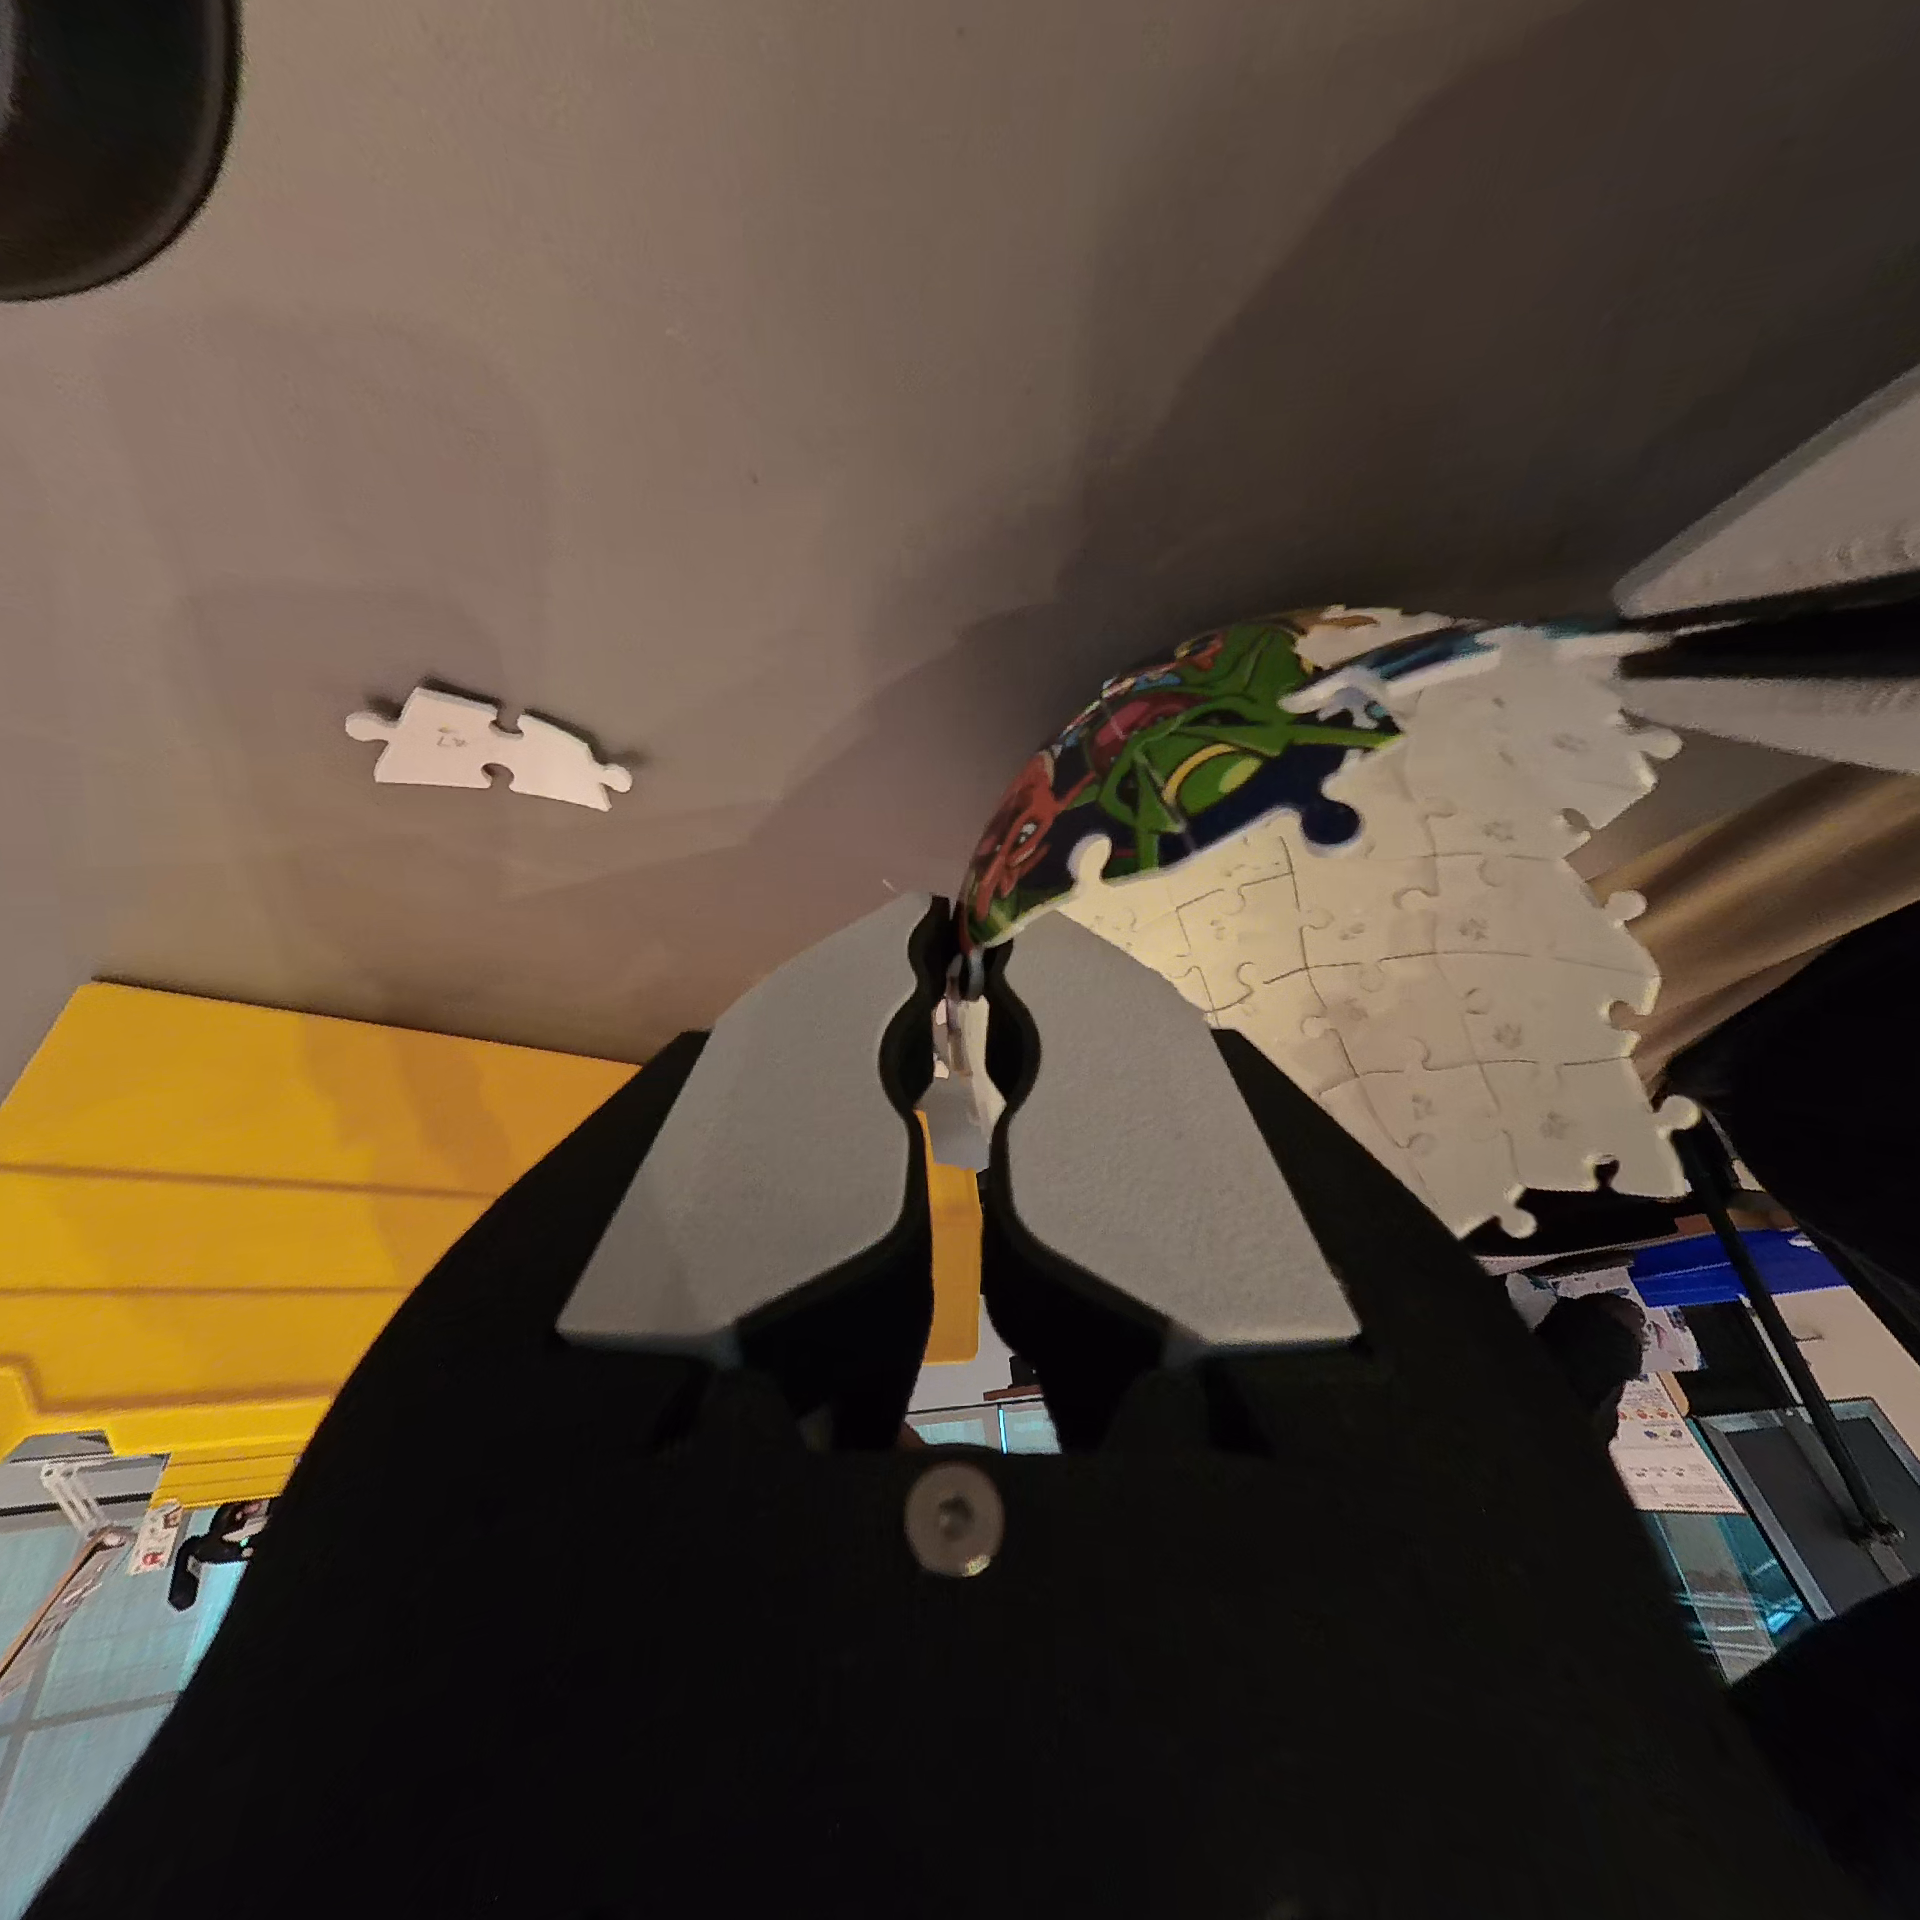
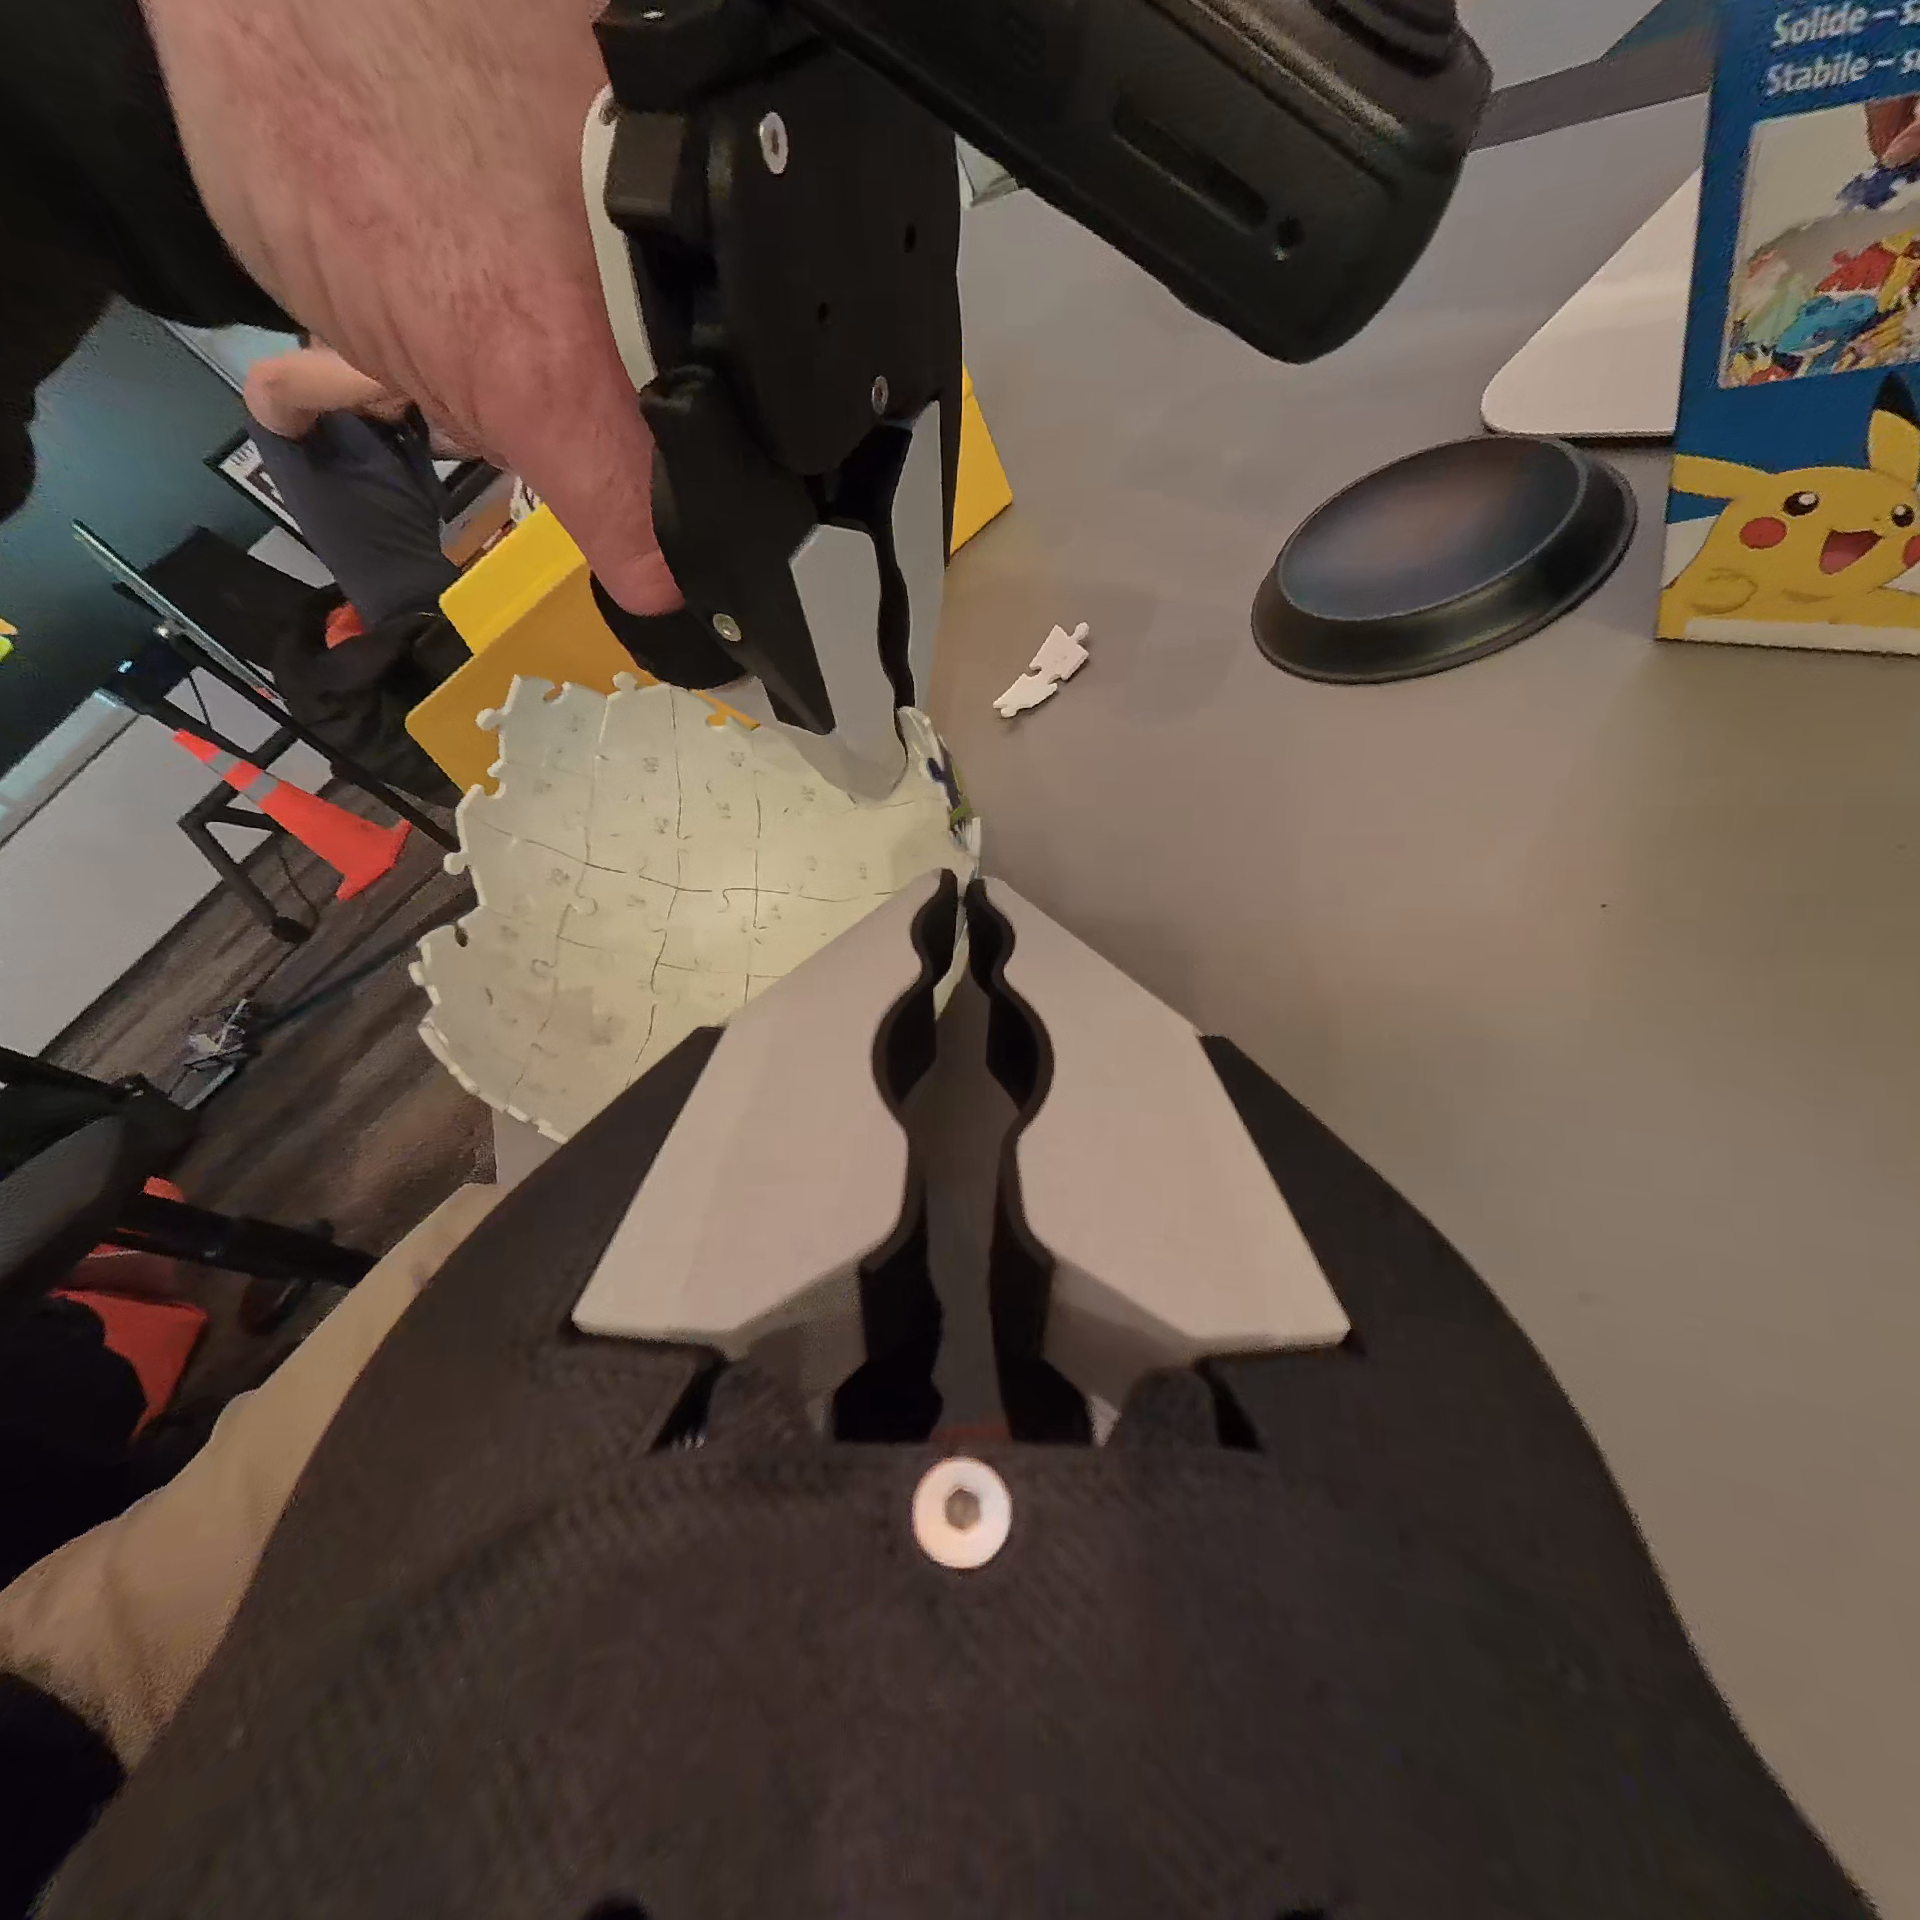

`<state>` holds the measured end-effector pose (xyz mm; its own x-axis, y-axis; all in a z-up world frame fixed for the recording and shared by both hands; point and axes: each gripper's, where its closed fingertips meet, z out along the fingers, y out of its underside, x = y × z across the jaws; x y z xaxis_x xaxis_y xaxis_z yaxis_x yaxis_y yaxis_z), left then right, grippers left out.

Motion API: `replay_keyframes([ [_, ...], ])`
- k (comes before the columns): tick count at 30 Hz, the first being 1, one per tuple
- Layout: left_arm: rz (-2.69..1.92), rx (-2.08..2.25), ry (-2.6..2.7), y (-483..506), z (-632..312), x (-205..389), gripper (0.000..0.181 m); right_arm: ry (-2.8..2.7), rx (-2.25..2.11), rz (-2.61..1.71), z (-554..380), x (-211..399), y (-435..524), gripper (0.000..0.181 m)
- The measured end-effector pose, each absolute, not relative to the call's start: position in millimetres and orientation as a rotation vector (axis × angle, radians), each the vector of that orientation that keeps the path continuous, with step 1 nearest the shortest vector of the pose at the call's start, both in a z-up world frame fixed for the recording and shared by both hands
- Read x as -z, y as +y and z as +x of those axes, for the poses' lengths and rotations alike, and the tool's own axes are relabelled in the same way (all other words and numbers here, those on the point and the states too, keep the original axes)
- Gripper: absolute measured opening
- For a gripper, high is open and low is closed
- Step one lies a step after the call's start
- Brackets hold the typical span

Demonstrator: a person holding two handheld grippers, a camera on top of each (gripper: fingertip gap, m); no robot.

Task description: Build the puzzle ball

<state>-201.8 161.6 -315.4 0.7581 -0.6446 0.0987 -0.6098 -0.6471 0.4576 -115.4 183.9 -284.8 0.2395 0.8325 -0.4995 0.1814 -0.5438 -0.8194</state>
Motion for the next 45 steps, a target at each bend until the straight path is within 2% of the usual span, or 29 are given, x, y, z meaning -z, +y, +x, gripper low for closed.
replay_keyframes([
  [24, 2.489, 0.095, -0.935, 158.5, -203.7, 314.0, 0.003, -1.134, -0.975, -1.755, -118.9, 292.9, 179.1, 0.001],
  [45, 2.490, 0.087, -0.951, 158.5, -198.8, 312.3, 0.003, -1.186, -1.007, -1.811, -124.6, 302.6, 175.5, 0.005],
])
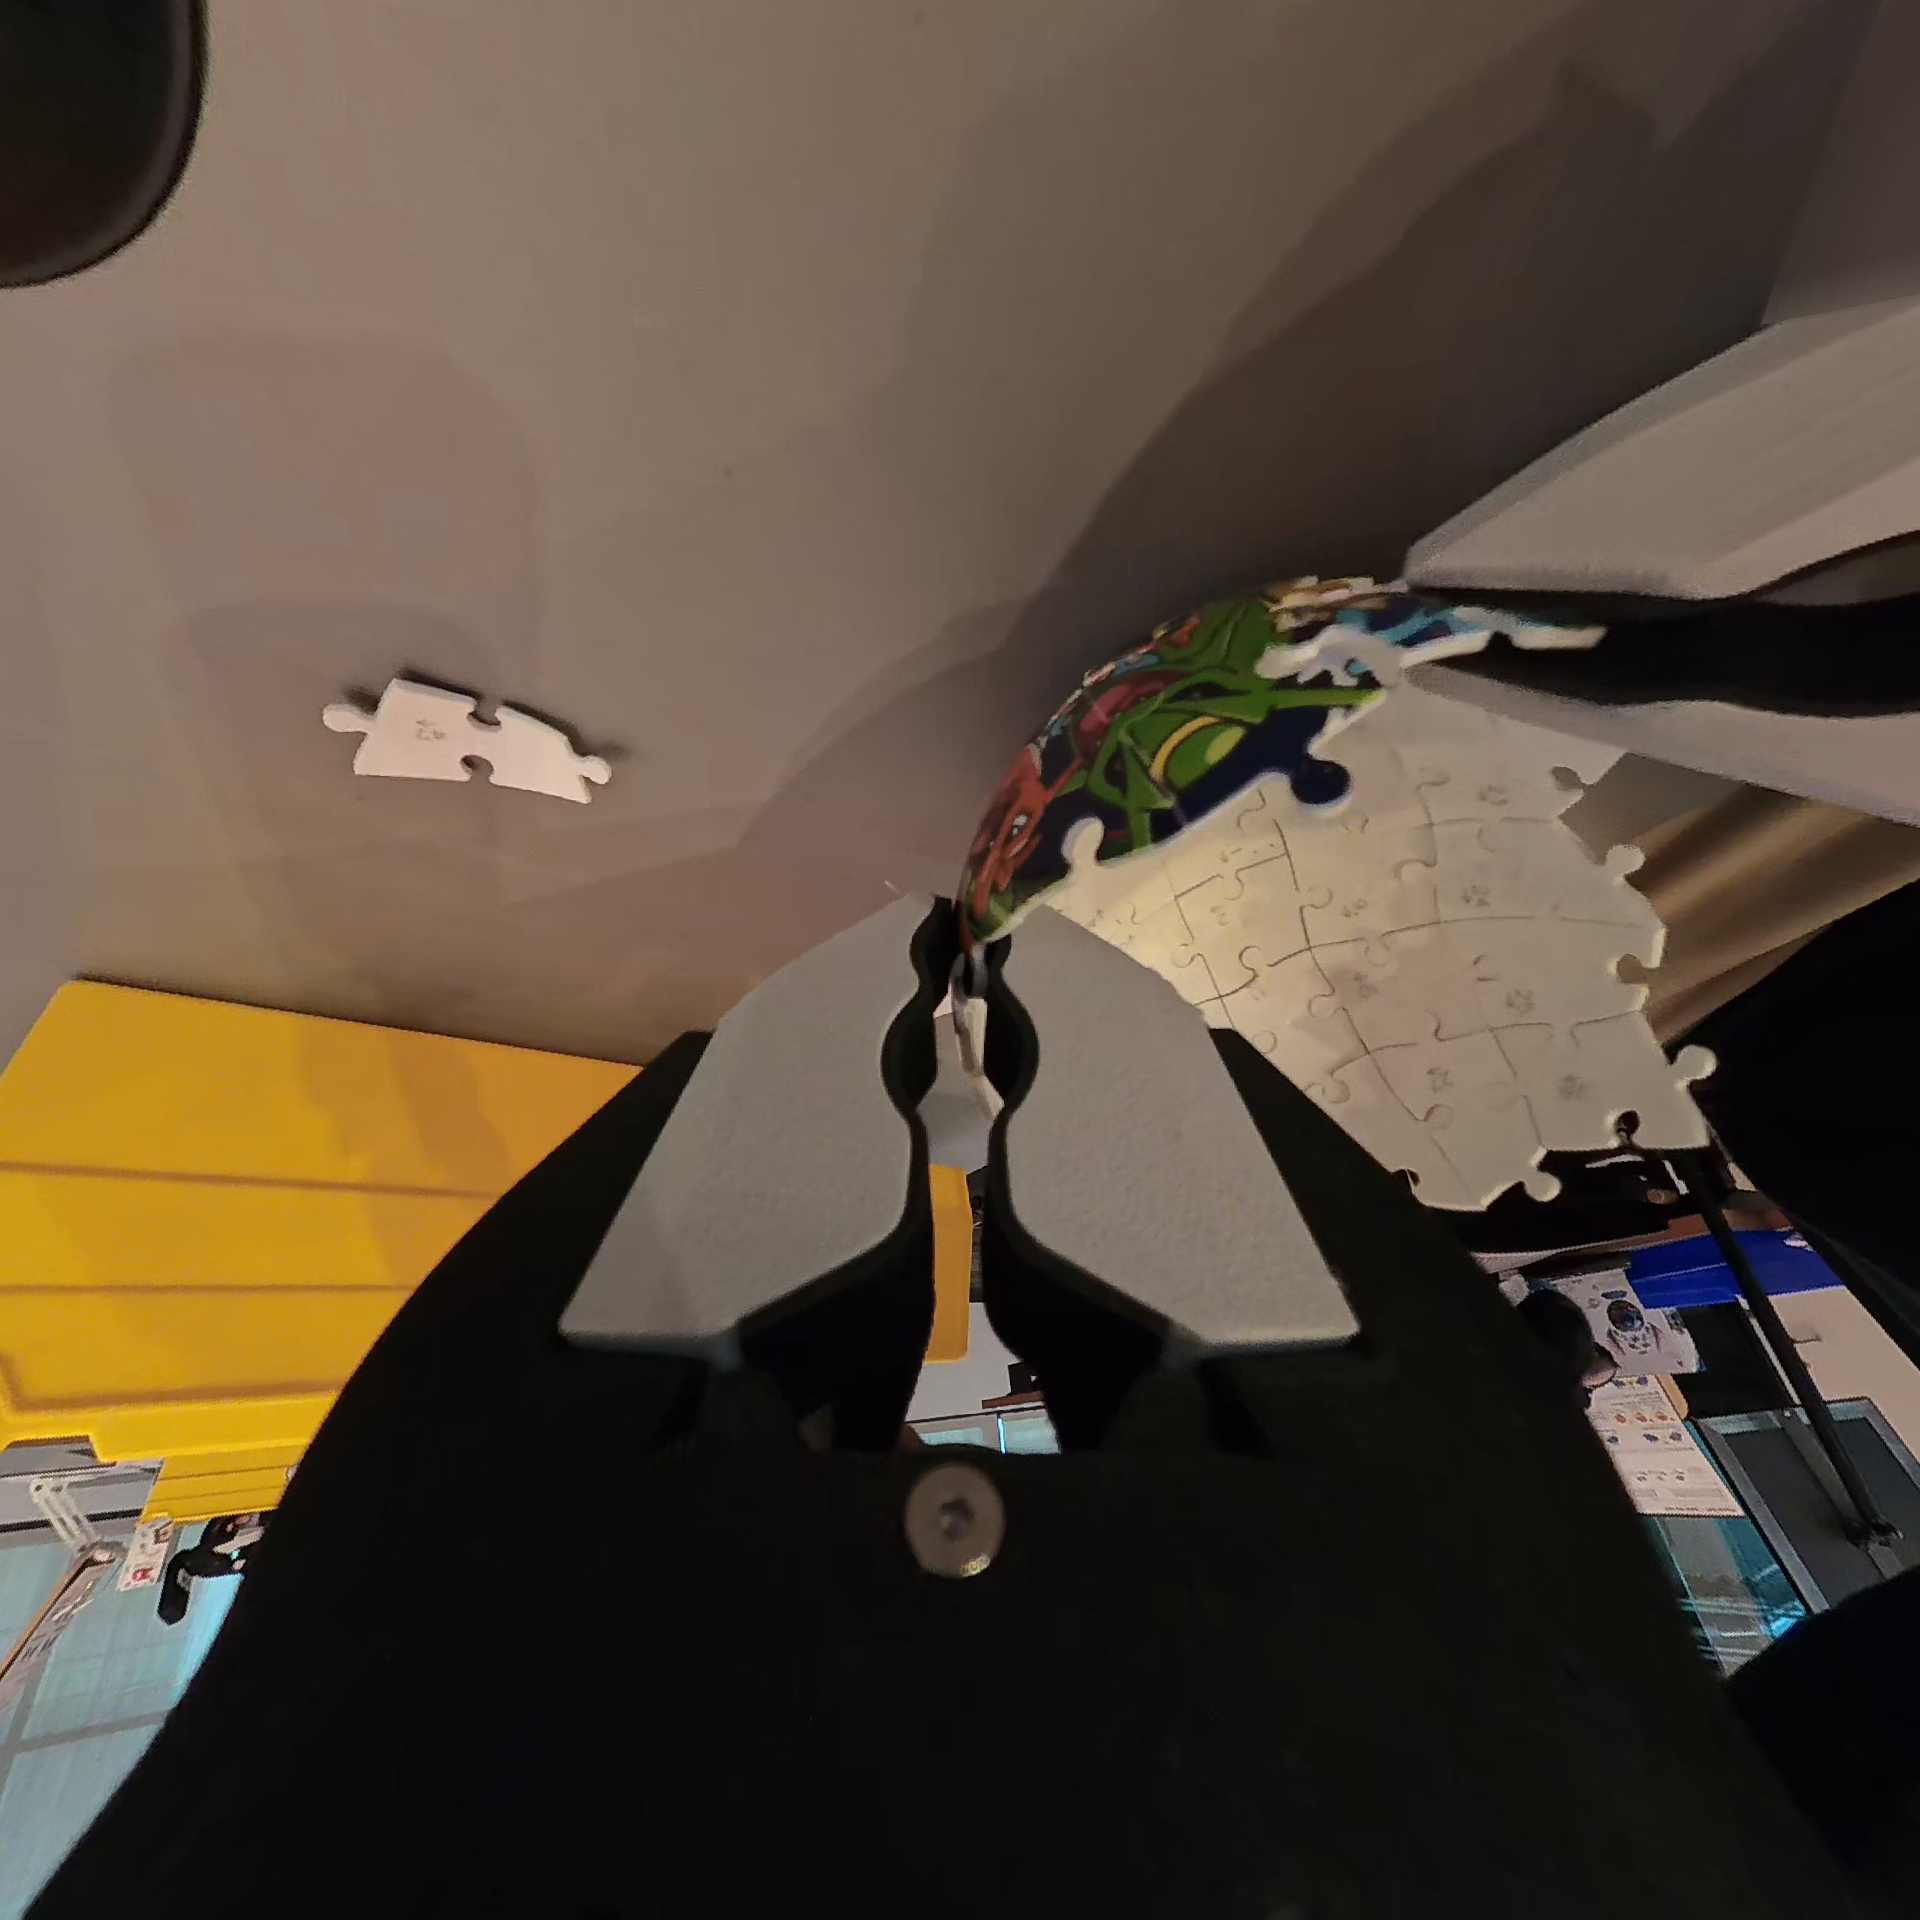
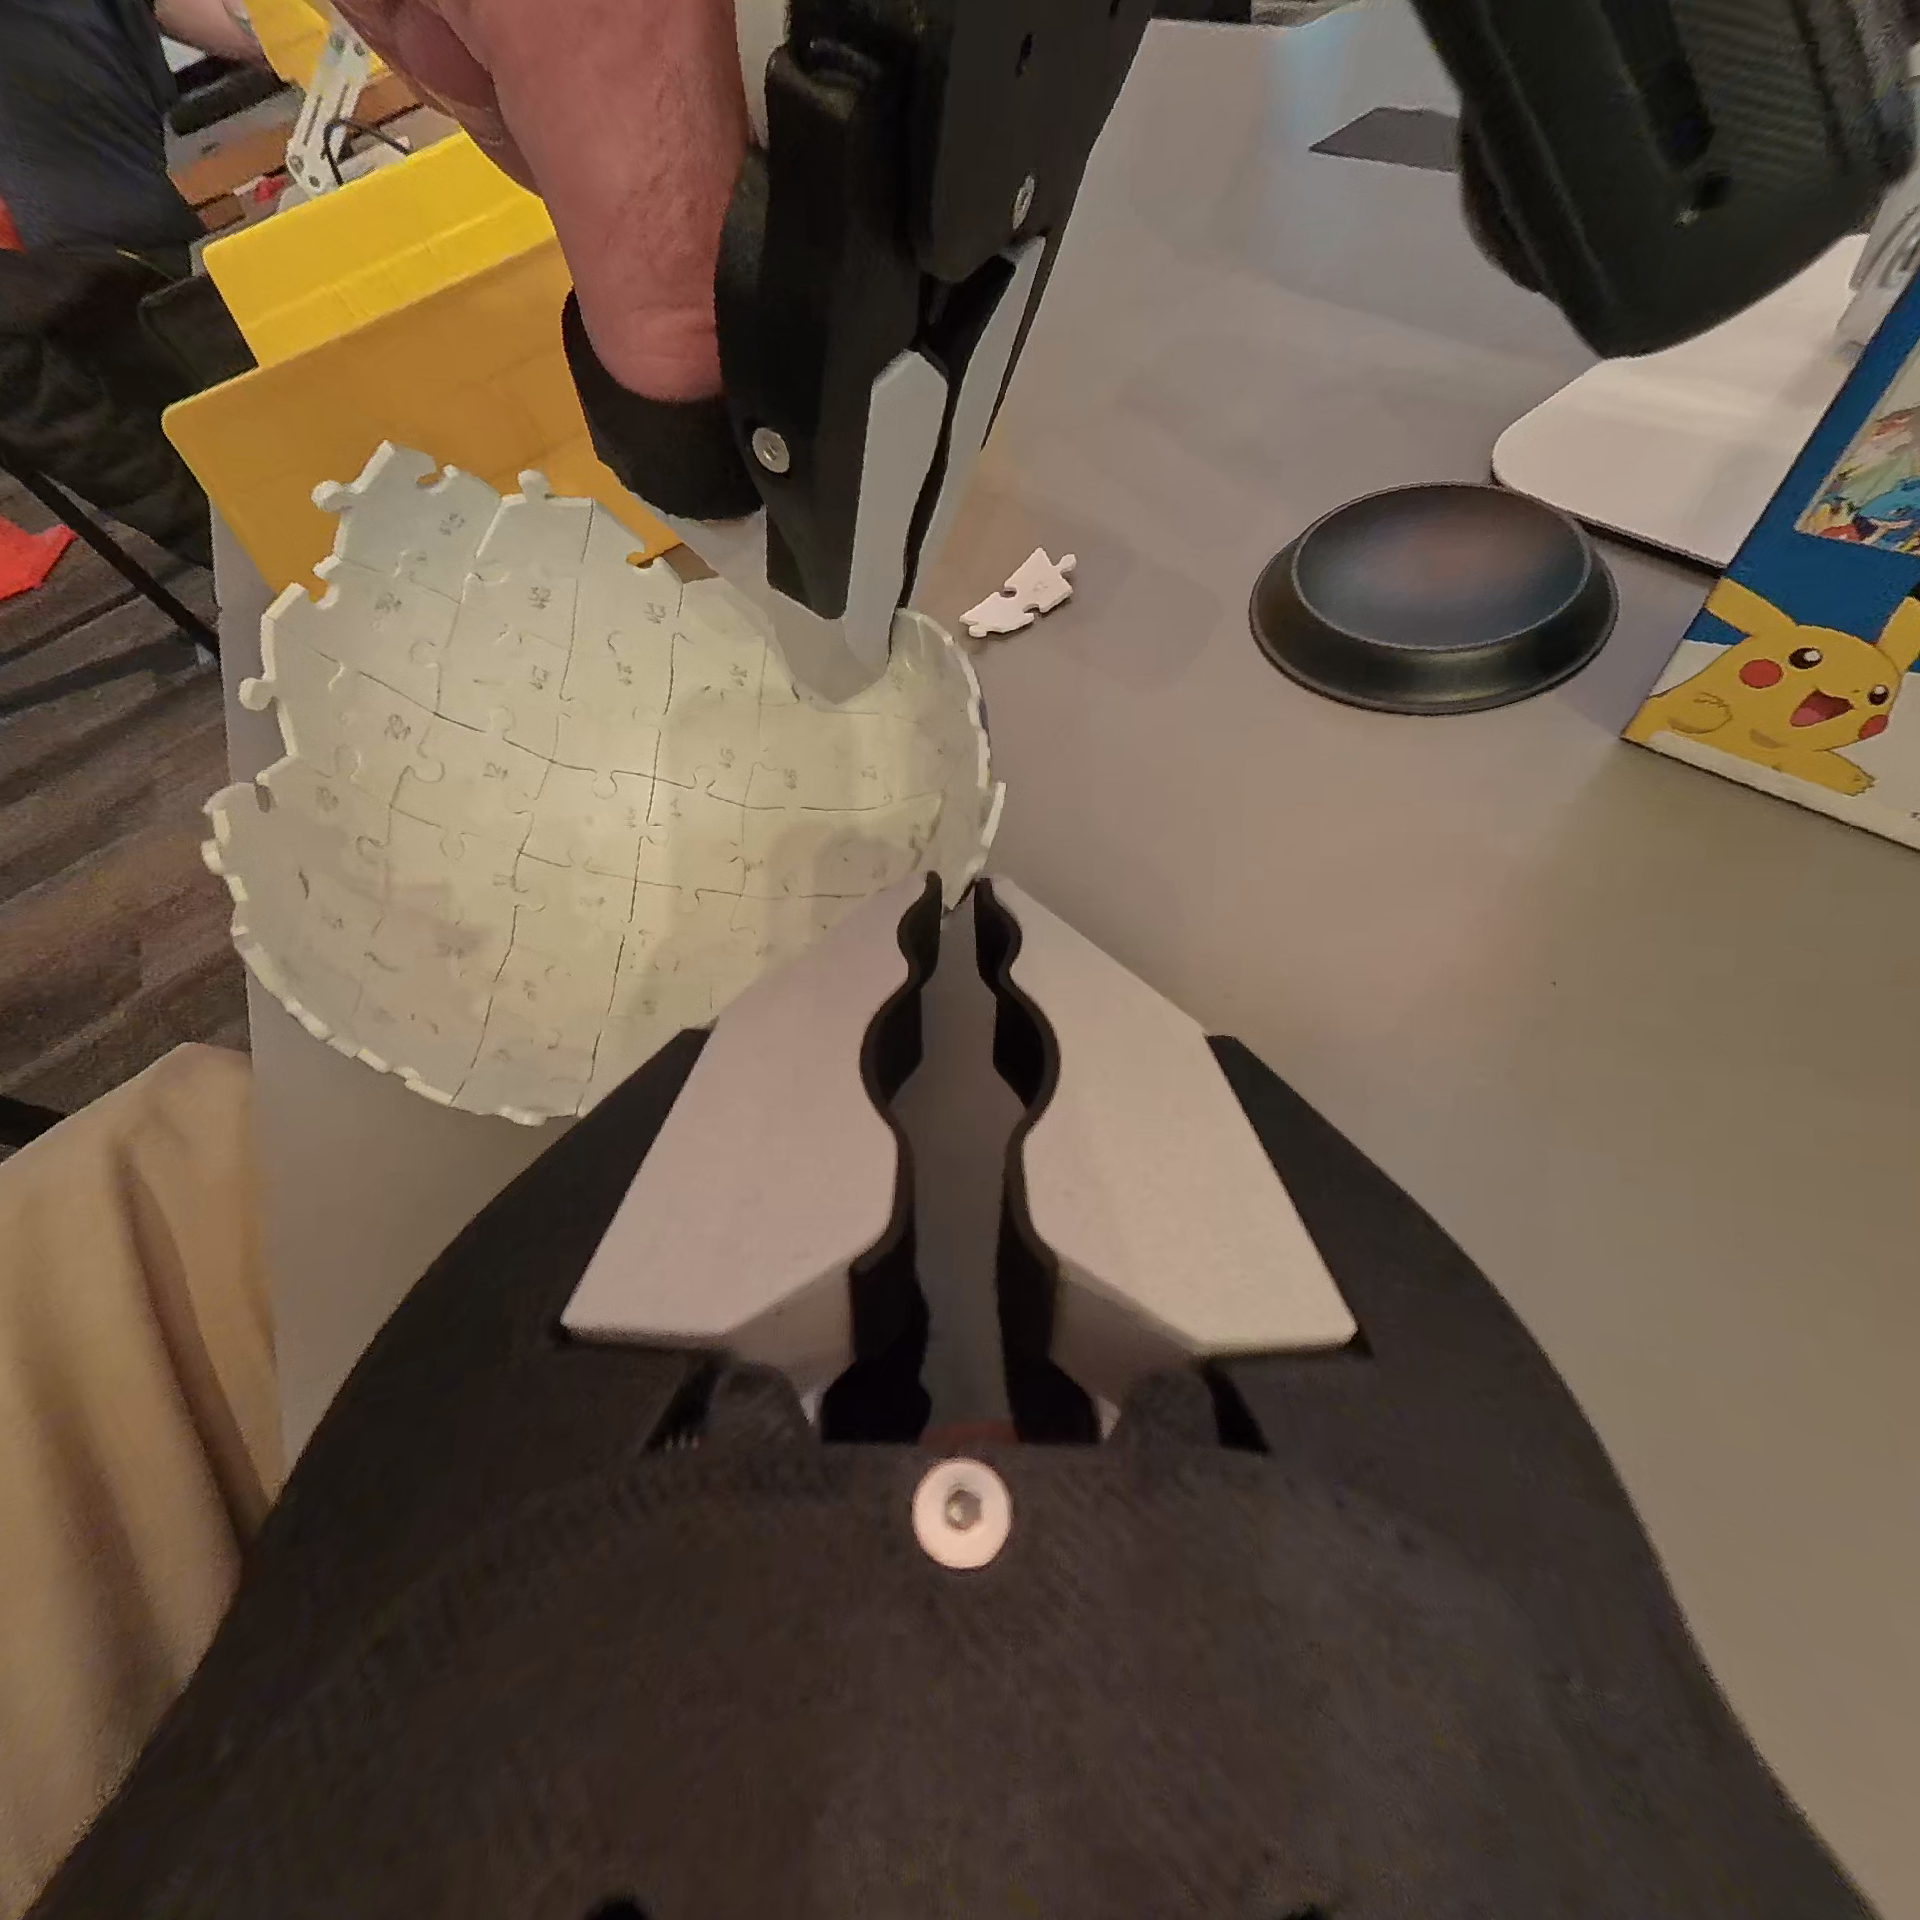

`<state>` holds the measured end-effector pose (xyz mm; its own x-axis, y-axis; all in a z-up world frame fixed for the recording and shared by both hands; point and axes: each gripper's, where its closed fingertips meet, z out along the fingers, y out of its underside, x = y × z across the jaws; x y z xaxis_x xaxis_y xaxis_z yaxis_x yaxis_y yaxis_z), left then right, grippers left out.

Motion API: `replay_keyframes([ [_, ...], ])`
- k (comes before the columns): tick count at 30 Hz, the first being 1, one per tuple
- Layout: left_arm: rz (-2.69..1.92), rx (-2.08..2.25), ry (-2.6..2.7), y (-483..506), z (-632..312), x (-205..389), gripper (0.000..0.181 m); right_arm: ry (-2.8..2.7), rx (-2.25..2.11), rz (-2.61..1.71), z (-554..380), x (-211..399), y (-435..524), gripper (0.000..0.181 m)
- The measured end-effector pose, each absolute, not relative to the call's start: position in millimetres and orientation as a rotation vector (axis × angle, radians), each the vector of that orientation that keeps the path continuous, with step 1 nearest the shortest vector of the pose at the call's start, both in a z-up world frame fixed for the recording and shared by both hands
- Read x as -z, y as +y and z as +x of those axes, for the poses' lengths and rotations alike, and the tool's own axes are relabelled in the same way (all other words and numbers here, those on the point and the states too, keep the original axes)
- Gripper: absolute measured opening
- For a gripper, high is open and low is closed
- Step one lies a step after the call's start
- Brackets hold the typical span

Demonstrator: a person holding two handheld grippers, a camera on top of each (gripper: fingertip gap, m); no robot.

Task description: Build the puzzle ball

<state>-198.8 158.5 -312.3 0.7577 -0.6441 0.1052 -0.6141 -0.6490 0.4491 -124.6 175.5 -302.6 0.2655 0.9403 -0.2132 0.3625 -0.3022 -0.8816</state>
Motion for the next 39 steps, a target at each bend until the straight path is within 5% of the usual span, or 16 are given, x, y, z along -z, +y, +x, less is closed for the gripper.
replay_keyframes([
  [39, 2.469, 0.104, -0.987, 160.6, -193.9, 313.2, 0.003, -1.491, -1.067, -1.949, -125.8, 321.6, 173.2, 0.006],
])
